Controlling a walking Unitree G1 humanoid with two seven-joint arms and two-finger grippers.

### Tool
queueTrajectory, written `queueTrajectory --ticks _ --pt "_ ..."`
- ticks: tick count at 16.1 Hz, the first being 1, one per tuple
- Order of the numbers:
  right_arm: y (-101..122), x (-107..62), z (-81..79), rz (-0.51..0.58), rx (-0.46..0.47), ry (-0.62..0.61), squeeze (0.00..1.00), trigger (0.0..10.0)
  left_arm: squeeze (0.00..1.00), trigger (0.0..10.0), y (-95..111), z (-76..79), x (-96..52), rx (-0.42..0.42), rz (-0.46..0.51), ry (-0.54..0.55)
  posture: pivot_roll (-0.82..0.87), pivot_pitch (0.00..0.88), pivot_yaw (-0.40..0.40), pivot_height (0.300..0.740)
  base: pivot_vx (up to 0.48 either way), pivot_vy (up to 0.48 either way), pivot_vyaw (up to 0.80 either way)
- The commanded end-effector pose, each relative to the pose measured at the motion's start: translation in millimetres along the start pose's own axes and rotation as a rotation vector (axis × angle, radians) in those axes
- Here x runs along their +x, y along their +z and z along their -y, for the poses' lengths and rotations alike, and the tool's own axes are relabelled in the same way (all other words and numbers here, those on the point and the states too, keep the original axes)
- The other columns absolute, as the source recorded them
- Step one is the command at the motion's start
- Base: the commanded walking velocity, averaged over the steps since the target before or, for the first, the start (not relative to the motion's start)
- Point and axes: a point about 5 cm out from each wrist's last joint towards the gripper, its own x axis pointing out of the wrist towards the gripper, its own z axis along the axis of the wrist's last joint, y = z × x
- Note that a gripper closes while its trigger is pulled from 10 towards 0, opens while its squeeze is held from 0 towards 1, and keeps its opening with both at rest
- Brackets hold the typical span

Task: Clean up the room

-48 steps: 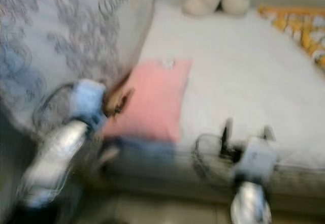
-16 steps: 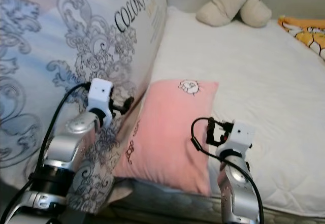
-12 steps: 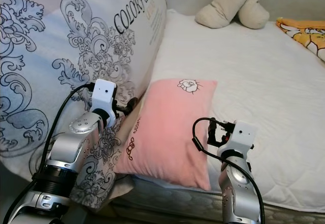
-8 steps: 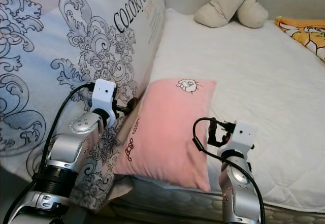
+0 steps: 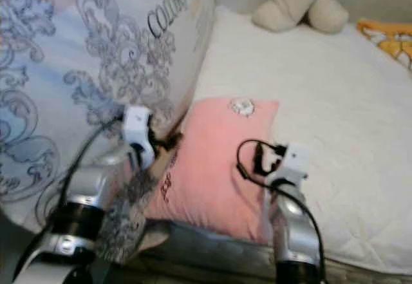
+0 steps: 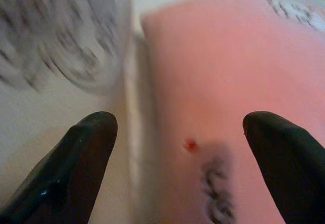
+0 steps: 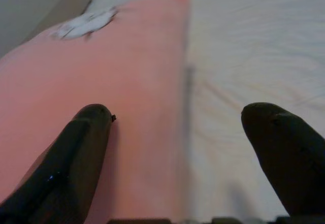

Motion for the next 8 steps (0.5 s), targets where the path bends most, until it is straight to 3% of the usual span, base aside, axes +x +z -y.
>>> queueTrajectory --ticks 1,4,8 --pt "-6 -1.5 0.2 -0.03 0.005 -0.007 0.0 10.0 0.0 10.0 1 -1.8 -2.3 -0.005 -0.004 0.001 -0.06 0.0 0.006 0.74 0.0 0.0 0.0" --pt "-6 -0.9 -0.6 -0.033 0.015 -0.008 0.0 10.0 0.0 10.0 2 -4.6 -2.8 -0.022 -0.014 -0.006 -0.06 0.0 0.007 0.74 0.0 0.0 0.0" --pt "-12 -7.1 0.5 -0.085 0.129 -0.029 0.0 10.0 0.0 10.0 -10 -12.2 0.3 -0.126 -0.131 -0.007 -0.06 0.0 0.001 0.74 0.0 0.0 0.0"
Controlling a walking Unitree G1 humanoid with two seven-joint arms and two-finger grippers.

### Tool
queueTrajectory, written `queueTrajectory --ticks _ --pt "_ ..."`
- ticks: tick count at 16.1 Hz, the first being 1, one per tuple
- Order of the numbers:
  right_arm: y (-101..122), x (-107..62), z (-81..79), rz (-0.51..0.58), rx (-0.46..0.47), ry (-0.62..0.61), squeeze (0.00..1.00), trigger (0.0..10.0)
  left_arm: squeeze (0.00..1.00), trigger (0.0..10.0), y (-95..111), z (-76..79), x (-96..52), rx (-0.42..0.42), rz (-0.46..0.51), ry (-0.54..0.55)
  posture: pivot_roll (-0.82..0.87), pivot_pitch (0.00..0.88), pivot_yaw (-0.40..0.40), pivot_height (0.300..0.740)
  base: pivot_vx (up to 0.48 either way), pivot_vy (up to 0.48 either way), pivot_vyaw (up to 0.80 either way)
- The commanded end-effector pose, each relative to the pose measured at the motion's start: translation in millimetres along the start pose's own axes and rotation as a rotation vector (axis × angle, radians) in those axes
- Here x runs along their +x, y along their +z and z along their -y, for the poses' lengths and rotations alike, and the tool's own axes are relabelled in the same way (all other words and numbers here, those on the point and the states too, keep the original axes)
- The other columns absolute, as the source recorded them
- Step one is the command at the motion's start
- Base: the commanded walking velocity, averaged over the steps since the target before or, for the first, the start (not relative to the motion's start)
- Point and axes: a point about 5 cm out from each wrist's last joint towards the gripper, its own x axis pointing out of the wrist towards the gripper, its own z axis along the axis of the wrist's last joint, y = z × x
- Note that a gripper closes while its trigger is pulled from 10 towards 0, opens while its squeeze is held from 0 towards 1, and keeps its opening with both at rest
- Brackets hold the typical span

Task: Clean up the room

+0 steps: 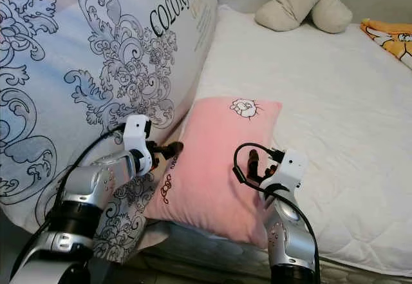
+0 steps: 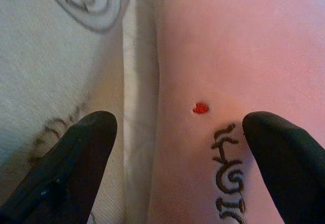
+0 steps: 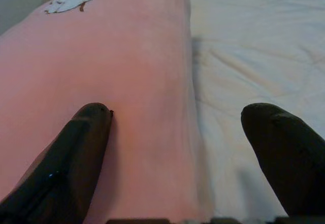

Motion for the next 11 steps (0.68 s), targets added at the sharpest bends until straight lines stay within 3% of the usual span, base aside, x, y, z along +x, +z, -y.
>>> queueTrajectory --ticks 1,6,8,11 --pt "-2 -1.7 5.1 -0.017 0.018 -0.022 0.0 10.0 0.0 10.0 -1 -4.4 1.3 -0.03 -0.027 0.005 -0.06 0.0 0.001 0.74 0.0 0.0 0.0" --pt "-19 11.9 5.0 -0.111 0.045 -0.021 0.0 10.0 0.0 10.0 -22 1.8 12.6 -0.06 -0.13 -0.039 -0.06 0.0 0.006 0.74 0.0 0.0 0.0" --pt "-21 17.3 0.5 -0.13 0.036 -0.006 0.0 10.0 0.0 10.0 -31 8.4 17.3 -0.028 -0.167 -0.072 -0.06 0.0 0.003 0.74 0.0 0.0 0.0" --pt "-26 24.3 -3.9 -0.151 0.025 0.005 0.0 10.0 0.0 10.0 -42 6.7 22.3 -0.005 -0.188 -0.079 -0.06 0.0 -0.002 0.74 0.0 0.0 0.0"
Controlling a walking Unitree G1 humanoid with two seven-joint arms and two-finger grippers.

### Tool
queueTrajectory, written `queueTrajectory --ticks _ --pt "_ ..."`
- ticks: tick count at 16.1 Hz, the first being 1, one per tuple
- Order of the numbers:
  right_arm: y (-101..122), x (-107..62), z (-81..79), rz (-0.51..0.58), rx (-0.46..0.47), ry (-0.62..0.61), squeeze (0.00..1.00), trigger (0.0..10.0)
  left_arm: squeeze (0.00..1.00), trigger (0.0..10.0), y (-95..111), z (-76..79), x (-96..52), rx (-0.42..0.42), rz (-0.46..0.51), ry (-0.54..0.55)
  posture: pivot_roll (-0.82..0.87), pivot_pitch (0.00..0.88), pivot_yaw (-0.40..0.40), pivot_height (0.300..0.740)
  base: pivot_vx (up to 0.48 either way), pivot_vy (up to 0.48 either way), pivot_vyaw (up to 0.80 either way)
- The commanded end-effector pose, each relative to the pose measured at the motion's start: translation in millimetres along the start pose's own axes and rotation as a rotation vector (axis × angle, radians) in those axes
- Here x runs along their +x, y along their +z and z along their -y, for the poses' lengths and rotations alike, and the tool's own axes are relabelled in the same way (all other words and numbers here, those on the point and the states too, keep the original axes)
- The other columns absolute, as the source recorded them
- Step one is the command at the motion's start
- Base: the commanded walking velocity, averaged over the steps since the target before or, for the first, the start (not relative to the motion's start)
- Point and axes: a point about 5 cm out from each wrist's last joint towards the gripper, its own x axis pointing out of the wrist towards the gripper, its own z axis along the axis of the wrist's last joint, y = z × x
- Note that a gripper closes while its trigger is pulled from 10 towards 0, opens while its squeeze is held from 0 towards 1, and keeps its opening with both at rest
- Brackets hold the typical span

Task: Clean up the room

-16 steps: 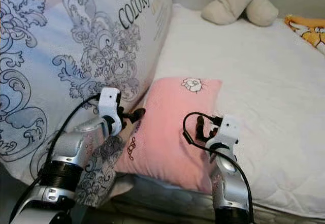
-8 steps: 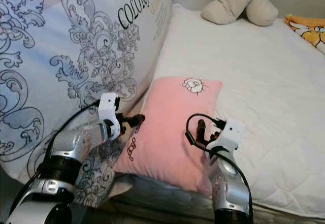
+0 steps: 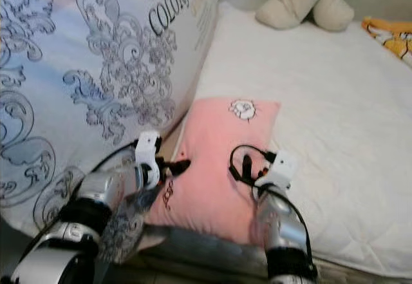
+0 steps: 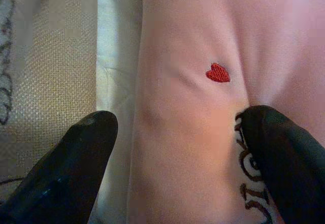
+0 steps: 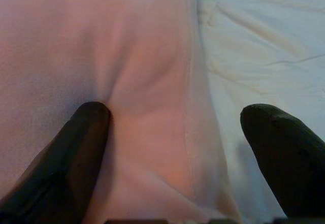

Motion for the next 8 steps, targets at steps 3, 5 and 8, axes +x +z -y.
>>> queueTrajectory --ticks 3,5,8 --pt "-9 4.2 -18.2 -0.04 -0.011 0.068 0.0 10.0 0.0 10.0 0 12.9 7.2 0.014 0.007 -0.057 -0.06 0.0 -0.014 0.74 0.0 0.0 0.0" --pt "-10 4.2 -19.8 -0.039 -0.008 0.075 0.0 1.2 0.0 0.0 3 18.2 7.1 0.01 0.027 -0.105 -0.06 0.0 -0.015 0.74 0.0 0.0 0.0" --pt "-12 2.5 -25.5 -0.034 0.005 0.109 0.0 0.0 0.0 0.0 8 39.5 1.8 -0.05 0.035 -0.241 -0.06 0.0 -0.012 0.74 0.0 0.0 0.0"
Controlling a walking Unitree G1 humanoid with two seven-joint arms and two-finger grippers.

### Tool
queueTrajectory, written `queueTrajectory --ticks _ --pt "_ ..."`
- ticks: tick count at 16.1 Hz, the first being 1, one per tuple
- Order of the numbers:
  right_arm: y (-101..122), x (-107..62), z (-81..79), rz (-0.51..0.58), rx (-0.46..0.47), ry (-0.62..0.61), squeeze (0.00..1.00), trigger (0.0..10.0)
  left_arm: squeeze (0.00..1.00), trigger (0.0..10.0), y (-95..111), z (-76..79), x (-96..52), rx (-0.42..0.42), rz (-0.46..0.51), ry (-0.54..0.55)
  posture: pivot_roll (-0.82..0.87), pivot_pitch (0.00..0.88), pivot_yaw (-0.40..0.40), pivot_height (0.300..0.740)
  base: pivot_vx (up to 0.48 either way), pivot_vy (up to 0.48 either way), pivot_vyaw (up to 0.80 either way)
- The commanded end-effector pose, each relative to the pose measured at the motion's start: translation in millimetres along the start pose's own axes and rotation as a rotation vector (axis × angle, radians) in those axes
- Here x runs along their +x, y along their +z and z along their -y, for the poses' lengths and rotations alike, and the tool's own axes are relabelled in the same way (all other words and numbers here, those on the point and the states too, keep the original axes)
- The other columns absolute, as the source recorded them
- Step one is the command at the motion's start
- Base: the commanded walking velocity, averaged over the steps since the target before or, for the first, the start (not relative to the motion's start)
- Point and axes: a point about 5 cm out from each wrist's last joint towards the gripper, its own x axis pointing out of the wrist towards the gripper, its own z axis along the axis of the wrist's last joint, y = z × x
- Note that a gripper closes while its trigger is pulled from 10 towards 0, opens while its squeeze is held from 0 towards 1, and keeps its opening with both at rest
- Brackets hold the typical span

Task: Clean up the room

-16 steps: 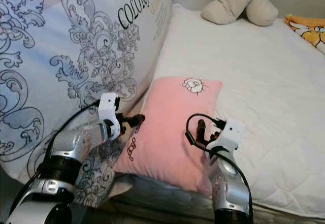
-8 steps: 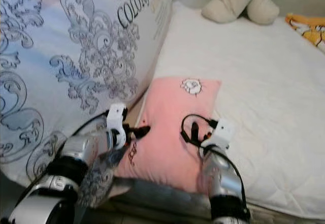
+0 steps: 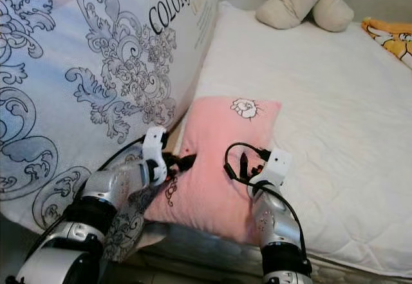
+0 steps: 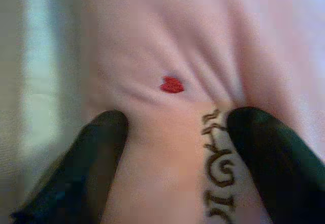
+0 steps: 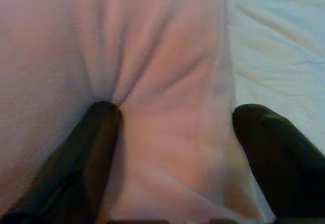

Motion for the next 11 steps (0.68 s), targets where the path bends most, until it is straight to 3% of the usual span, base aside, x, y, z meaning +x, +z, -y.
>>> queueTrajectory --ticks 1,5,11 --pt "-9 0.3 -13.2 -0.041 -0.009 0.054 0.0 0.0 0.0 0.0 -3 13.6 3.2 -0.027 -0.023 -0.072 -0.06 0.0 -0.012 0.74 0.0 0.0 0.0" --pt "-12 -1.8 -11.5 -0.043 0.001 0.054 0.0 0.0 0.0 0.0 5 33.5 -6.4 -0.123 0.001 -0.181 -0.05 0.0 -0.016 0.74 0.0 0.0 0.0" --pt "-7 -3.3 -17.1 -0.001 -0.006 0.088 0.0 0.0 0.0 0.0 -2 37.9 -14.7 -0.095 0.011 -0.203 -0.04 0.0 -0.023 0.74 0.0 0.0 0.0"
